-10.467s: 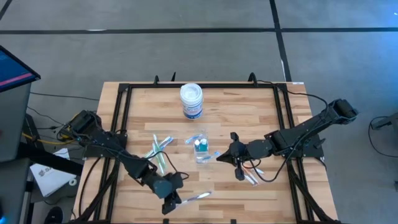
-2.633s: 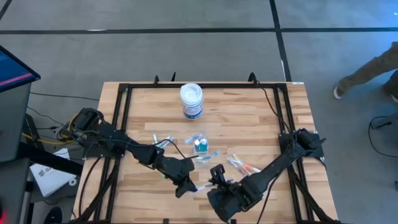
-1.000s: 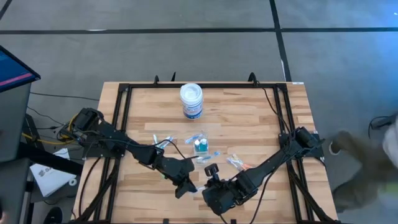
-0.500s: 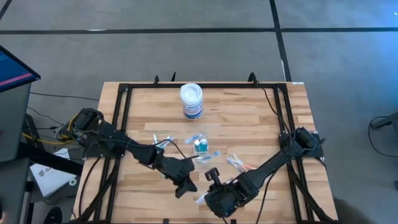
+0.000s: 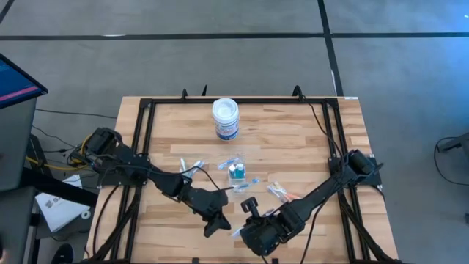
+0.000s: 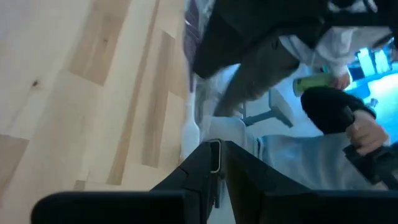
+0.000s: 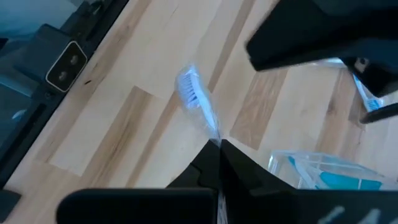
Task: Pick & Place toothbrushing station
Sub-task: Put the right purple toothbrush into the Transparent organizer
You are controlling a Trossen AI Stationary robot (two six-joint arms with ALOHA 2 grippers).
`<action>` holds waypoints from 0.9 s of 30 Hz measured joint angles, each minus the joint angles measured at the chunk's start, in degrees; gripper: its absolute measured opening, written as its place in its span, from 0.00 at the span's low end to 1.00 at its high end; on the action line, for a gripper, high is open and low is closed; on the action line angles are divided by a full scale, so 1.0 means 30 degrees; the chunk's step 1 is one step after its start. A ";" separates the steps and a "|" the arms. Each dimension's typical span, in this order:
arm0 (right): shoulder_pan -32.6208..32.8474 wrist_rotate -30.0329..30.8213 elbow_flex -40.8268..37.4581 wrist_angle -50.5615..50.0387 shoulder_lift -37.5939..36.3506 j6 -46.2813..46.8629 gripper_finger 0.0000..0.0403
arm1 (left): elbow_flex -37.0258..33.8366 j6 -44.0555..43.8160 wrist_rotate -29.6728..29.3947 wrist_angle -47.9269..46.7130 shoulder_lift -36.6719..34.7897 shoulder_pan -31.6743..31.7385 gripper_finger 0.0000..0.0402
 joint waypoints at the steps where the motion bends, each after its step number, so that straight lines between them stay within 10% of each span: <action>1: 0.0000 -0.0005 0.0000 -0.0008 -0.0039 0.0078 0.01 | 0.0000 0.0133 -0.0116 0.0044 0.0000 -0.0138 0.10; 27: -0.0036 0.2609 0.0029 -0.0070 -0.2498 0.0368 0.00 | 0.0000 0.0588 -0.1989 0.0517 -0.0015 -0.2032 0.10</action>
